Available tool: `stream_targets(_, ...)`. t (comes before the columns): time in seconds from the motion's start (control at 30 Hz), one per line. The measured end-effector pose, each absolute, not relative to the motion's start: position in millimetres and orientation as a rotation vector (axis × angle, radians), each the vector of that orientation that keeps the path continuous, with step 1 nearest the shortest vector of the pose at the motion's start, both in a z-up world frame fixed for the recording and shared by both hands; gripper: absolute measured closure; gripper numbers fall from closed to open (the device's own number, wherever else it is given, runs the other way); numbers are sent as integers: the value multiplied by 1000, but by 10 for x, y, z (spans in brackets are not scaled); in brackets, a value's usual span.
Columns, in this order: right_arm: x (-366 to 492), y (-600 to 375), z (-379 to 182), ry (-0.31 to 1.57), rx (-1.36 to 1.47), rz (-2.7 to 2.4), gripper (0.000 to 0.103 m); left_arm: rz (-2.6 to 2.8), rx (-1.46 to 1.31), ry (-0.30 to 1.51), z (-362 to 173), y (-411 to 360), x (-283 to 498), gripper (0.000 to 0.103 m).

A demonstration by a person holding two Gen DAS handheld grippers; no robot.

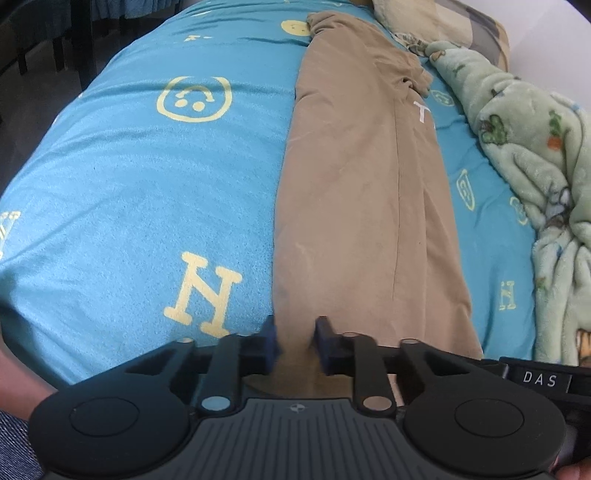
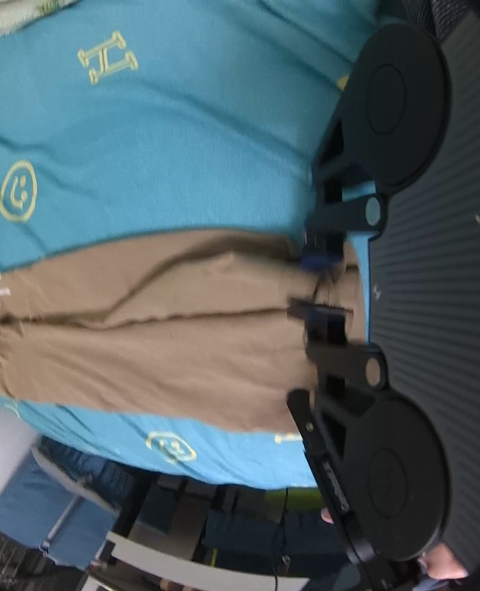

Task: Fold clothes
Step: 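Grasp the hem end with both grippers, lift and fold it toward the collar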

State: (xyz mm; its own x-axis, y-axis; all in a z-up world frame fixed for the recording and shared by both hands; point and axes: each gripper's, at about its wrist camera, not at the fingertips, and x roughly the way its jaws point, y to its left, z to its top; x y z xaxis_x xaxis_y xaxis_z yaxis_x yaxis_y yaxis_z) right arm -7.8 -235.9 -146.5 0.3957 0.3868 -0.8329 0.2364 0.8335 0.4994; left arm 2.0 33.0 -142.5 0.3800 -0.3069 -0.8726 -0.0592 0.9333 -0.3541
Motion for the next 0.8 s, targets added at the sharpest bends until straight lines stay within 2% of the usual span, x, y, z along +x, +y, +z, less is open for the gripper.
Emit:
stream_targets(0.03,-95,-2363,-1445,1169,612,110,96,-168,-357,1178,-1427,332,11,91)
stream_targets(0.13,-174,-2381,-1367,1118,614,133,97,-201,-451,1147,-1336,455,-41,96)
stream_targets(0.43,-532,-2767,-1077,900,839,169,98,-328,-698,1020,-862,805,-217,98)
stream_targets(0.8,-960,-2675,-244,695,825,269,98,-486,-833,848,66,1122,-796,98)
